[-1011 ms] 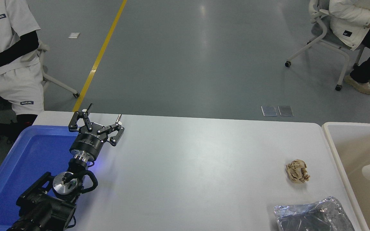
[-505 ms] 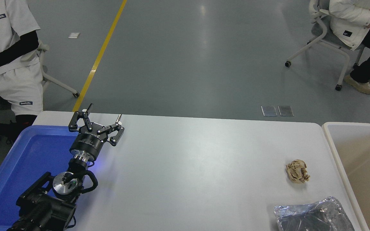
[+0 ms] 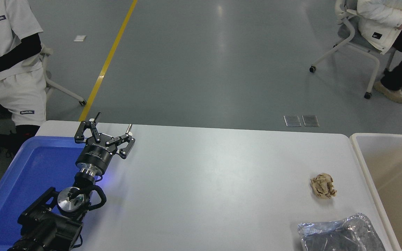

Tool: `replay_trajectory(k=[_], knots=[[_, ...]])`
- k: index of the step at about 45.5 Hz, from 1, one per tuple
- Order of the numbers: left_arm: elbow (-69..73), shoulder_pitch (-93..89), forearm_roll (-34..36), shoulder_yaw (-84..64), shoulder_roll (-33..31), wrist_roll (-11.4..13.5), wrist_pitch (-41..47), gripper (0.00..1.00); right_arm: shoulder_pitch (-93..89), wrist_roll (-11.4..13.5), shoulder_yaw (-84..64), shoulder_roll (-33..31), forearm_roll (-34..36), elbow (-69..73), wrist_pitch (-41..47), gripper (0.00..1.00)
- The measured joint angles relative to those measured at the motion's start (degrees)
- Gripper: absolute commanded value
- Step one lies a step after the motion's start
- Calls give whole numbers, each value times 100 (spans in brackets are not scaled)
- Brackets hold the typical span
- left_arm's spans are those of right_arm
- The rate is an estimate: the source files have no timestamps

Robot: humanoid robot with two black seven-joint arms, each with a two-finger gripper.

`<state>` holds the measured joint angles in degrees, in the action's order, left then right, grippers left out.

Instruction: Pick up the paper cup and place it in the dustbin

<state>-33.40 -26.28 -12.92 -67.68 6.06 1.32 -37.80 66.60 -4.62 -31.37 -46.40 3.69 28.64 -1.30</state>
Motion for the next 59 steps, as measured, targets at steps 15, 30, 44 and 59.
replay_trajectory(k=[15,30,44,59], knots=[[0,0,0,0,0,0,0,99,1249,-4,20,-232,-771,620,19,100],[0,0,0,0,0,0,1,99,1995,-3,-25,-272,-1006,981,36,100],[0,0,0,0,0,0,1,99,3157,0,-883,-137,-1652,1412,655,100],[0,0,0,0,0,-3,2,99,4951,-1,-2381,588,-2032,2249,2426,100]])
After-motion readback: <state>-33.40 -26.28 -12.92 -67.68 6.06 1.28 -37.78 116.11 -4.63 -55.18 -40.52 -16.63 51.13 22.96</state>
